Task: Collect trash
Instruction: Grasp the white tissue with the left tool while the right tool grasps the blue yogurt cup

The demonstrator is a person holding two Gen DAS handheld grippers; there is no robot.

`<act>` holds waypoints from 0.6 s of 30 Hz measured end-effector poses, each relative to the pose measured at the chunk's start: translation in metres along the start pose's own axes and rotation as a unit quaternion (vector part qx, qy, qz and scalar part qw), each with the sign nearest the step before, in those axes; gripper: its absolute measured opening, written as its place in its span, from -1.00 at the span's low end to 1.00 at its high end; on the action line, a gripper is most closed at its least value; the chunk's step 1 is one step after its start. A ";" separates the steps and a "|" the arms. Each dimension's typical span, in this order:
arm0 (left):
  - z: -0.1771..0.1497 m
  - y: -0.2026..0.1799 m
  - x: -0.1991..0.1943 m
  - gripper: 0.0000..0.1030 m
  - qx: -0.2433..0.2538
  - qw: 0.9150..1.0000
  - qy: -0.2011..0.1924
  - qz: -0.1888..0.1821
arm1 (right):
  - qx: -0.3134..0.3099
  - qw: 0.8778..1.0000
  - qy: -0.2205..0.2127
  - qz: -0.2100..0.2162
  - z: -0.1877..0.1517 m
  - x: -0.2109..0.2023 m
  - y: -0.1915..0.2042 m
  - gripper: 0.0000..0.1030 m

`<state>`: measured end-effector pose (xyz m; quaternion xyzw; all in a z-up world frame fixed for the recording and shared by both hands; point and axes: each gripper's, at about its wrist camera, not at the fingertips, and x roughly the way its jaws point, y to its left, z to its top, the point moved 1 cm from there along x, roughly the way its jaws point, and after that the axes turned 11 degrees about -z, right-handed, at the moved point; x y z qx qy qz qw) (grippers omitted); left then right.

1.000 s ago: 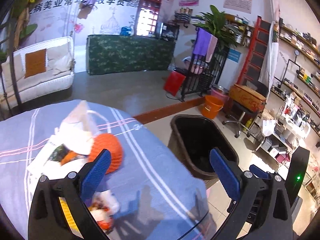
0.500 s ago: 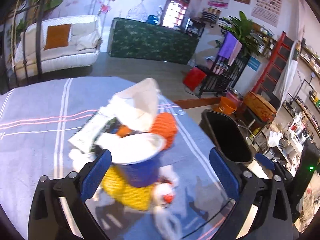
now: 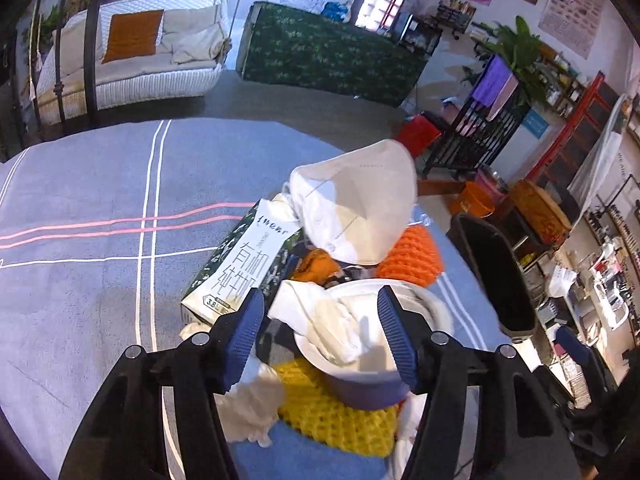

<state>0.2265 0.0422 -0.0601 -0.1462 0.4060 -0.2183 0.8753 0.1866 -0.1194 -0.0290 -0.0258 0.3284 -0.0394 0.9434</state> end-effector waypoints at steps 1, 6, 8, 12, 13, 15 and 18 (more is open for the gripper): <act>0.001 0.001 0.003 0.10 -0.001 1.000 0.005 0.002 | 0.000 1.000 0.000 0.000 0.000 -0.001 -0.001 0.73; 0.000 0.008 0.013 0.03 -0.009 1.000 0.018 0.004 | 0.002 1.000 0.004 0.001 0.000 0.000 0.000 0.73; 0.001 0.010 0.016 -0.11 -0.010 1.000 0.025 0.002 | 0.001 1.000 0.006 0.002 0.000 0.002 0.001 0.73; -0.001 0.012 0.015 -0.57 -0.013 1.000 0.020 -0.003 | -0.003 1.000 0.007 0.005 0.001 0.004 0.004 0.73; -0.001 0.011 0.015 -0.66 -0.009 1.000 0.019 0.001 | -0.004 1.000 0.008 0.006 0.001 0.005 0.005 0.73; -0.003 0.010 0.013 -0.87 -0.005 1.000 0.016 0.003 | -0.004 1.000 0.009 0.008 0.002 0.007 0.007 0.73; -0.002 0.009 0.007 -0.92 -0.006 1.000 0.000 -0.010 | -0.006 1.000 0.009 0.011 0.004 0.009 0.011 0.73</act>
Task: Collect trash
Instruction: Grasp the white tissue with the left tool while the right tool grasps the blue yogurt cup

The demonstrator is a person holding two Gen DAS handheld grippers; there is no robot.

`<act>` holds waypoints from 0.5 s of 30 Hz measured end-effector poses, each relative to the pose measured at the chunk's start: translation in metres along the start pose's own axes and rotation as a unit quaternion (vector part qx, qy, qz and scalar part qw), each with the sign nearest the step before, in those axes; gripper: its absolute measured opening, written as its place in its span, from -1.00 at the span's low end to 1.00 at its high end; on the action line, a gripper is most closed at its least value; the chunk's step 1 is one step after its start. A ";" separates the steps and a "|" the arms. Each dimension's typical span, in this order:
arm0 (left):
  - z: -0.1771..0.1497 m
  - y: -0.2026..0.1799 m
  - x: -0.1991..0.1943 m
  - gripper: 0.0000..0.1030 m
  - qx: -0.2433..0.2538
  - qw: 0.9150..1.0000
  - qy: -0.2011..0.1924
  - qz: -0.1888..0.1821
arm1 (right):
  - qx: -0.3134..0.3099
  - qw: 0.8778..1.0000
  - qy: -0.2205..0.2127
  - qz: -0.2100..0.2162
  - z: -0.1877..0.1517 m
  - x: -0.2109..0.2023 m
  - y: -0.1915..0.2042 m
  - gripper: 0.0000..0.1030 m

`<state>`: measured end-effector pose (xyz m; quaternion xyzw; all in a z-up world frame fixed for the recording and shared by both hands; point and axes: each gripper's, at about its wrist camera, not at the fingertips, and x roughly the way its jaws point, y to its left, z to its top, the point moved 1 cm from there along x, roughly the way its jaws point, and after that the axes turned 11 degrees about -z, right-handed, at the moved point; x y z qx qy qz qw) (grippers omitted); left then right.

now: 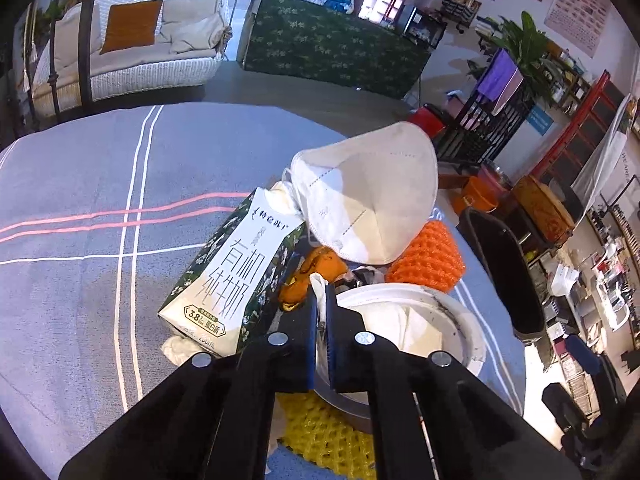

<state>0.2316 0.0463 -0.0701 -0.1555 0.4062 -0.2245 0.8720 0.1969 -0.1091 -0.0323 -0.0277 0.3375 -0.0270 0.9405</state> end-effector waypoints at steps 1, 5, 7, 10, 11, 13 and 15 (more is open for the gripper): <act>0.001 -0.001 -0.003 -0.92 0.001 1.000 -0.007 -0.001 | -0.001 1.000 0.000 0.001 0.000 0.001 0.002 0.73; 0.010 -0.011 -0.027 -0.92 0.008 0.999 -0.048 -0.012 | -0.010 1.000 0.001 0.010 0.001 0.004 0.011 0.73; 0.015 -0.014 -0.039 -0.92 0.009 0.998 -0.065 -0.015 | -0.019 1.000 -0.001 0.018 0.003 0.005 0.018 0.73; 0.022 -0.015 -0.053 -0.92 0.006 0.997 -0.080 -0.013 | -0.041 0.999 -0.006 0.036 0.006 0.006 0.034 0.73; 0.024 -0.016 -0.056 -0.92 0.007 0.996 -0.086 -0.010 | -0.049 0.998 -0.005 0.045 0.008 0.007 0.041 0.73; 0.026 -0.015 -0.067 -0.92 0.006 0.995 -0.101 -0.003 | -0.061 0.996 0.003 0.062 0.011 0.012 0.052 0.73; 0.027 -0.011 -0.075 -0.92 -0.001 0.994 -0.113 -0.001 | -0.080 0.994 0.013 0.080 0.015 0.017 0.068 0.73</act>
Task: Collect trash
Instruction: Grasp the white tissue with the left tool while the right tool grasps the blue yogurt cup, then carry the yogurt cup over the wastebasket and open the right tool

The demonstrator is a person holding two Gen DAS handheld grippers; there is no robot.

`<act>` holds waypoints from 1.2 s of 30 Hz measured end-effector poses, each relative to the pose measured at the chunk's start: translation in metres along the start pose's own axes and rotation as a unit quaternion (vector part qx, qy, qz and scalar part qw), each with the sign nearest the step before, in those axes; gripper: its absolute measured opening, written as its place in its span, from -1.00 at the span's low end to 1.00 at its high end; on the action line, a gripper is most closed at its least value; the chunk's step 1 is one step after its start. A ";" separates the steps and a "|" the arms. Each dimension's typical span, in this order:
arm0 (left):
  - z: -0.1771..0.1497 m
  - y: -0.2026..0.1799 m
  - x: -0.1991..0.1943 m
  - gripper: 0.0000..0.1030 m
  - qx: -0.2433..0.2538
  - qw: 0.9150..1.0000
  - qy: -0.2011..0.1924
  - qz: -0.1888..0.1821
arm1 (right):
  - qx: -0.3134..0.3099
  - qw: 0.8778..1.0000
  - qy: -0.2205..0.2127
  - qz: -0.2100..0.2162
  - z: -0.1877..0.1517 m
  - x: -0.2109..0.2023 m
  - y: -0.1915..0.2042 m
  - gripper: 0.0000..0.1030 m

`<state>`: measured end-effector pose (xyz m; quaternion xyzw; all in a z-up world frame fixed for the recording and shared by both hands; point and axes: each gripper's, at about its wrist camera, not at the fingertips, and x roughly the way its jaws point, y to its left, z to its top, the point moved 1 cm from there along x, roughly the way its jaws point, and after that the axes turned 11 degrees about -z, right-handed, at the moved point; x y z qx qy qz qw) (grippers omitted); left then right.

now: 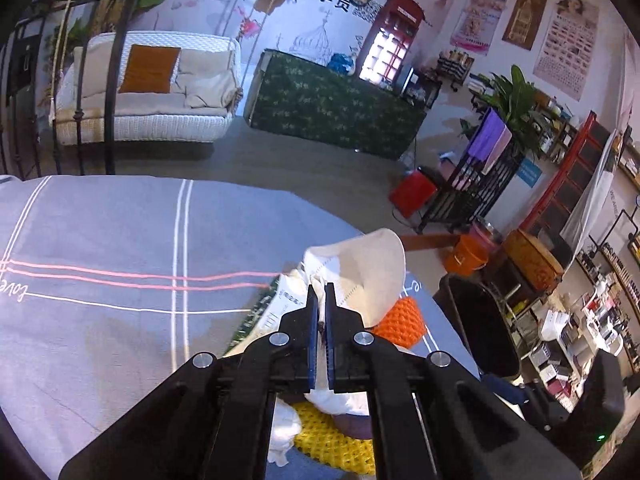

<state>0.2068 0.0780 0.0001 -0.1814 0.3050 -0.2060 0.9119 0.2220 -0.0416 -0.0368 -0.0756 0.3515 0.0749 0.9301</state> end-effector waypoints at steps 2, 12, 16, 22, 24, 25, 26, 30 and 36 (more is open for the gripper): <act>0.001 0.003 -0.008 -0.92 -0.003 1.000 -0.012 0.012 | -0.014 1.000 0.006 0.016 0.005 0.007 0.012 0.73; -0.007 0.017 -0.038 -0.92 -0.023 0.998 -0.046 0.034 | -0.070 0.997 0.042 0.011 0.018 0.050 0.052 0.73; -0.010 0.020 -0.042 -0.92 -0.033 0.998 -0.052 0.031 | -0.081 0.995 0.053 0.003 0.018 0.061 0.057 0.73; -0.016 0.025 -0.047 -0.92 -0.043 0.997 -0.053 0.027 | -0.091 0.994 0.053 -0.005 0.020 0.064 0.060 0.68; -0.019 0.025 -0.045 -0.92 -0.042 0.998 -0.048 0.028 | -0.097 0.994 0.054 -0.009 0.019 0.065 0.062 0.49; -0.020 0.025 -0.046 -0.92 -0.043 0.998 -0.048 0.026 | -0.101 0.993 0.056 -0.008 0.018 0.066 0.063 0.39; -0.021 0.025 -0.046 -0.92 -0.043 0.998 -0.048 0.024 | -0.102 0.993 0.058 -0.007 0.017 0.067 0.064 0.39; -0.021 0.026 -0.046 -0.92 -0.042 0.998 -0.046 0.024 | -0.099 0.994 0.048 -0.006 0.015 0.062 0.063 0.38; -0.020 0.026 -0.048 -0.92 -0.039 0.998 -0.047 0.023 | -0.087 0.996 0.007 0.022 0.014 0.034 0.057 0.38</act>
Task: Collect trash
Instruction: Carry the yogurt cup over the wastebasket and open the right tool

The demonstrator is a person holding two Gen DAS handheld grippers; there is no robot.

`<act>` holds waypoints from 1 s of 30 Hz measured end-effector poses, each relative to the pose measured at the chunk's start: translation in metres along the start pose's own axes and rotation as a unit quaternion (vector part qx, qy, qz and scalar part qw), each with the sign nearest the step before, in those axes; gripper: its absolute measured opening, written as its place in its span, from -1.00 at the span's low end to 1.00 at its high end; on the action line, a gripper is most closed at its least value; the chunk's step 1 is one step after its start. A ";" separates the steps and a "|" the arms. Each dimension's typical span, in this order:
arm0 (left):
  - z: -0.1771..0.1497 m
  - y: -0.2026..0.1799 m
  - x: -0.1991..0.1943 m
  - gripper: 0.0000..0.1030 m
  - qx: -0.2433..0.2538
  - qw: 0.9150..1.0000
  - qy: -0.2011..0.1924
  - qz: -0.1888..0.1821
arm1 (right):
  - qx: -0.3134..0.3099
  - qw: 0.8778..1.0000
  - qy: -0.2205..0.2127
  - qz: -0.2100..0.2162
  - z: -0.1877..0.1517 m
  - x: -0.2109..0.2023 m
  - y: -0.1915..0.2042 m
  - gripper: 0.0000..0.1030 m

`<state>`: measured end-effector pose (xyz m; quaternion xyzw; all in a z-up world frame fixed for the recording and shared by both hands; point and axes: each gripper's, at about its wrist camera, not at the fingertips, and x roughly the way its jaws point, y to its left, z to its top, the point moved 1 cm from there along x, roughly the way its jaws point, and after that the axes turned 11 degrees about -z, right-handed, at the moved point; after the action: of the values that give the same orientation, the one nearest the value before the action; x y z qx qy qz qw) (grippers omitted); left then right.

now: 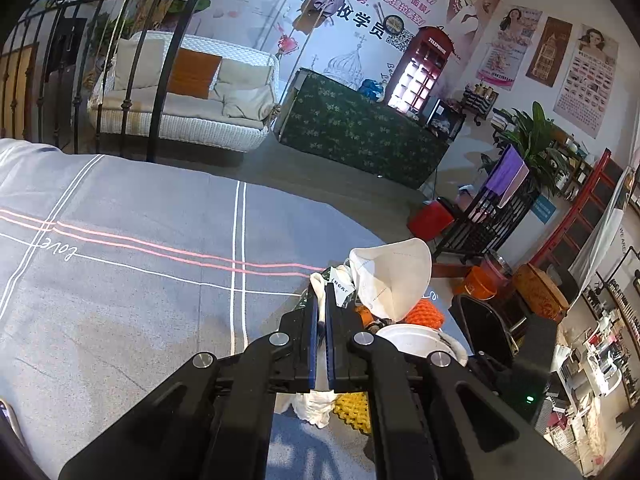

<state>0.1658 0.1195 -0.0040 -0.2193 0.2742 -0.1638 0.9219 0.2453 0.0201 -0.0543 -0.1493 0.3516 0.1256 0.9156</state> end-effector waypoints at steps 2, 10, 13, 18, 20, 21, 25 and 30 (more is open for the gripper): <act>0.000 -0.001 -0.001 -0.92 0.000 1.000 0.000 -0.002 | 0.000 1.000 -0.012 0.004 -0.003 -0.010 -0.001 0.38; 0.002 -0.011 -0.002 -0.92 0.010 1.000 0.000 -0.013 | 0.023 0.999 -0.046 -0.001 -0.021 -0.038 -0.015 0.38; 0.000 -0.019 0.000 -0.92 0.016 1.000 0.002 -0.022 | 0.025 0.997 -0.068 -0.025 -0.029 -0.051 -0.020 0.38; -0.002 -0.036 0.010 -0.92 0.033 0.999 0.013 -0.037 | 0.040 0.994 -0.086 -0.052 -0.044 -0.068 -0.036 0.38; -0.004 -0.045 0.015 -0.92 0.036 0.998 0.019 -0.049 | 0.048 0.993 -0.087 -0.061 -0.048 -0.071 -0.044 0.38; -0.005 -0.050 0.018 -0.92 0.038 0.997 0.022 -0.056 | 0.055 0.993 -0.086 -0.066 -0.051 -0.073 -0.051 0.38; -0.009 -0.073 0.033 -0.92 0.059 0.995 0.037 -0.075 | 0.073 0.990 -0.084 -0.085 -0.058 -0.076 -0.075 0.38; -0.012 -0.101 0.053 -0.92 0.079 0.989 0.057 -0.109 | 0.109 0.985 -0.075 -0.113 -0.069 -0.077 -0.112 0.38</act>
<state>0.1829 0.0069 0.0139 -0.1645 0.2867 -0.2964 0.8960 0.1849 -0.1179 -0.0301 -0.0772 0.2744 -0.0072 0.9585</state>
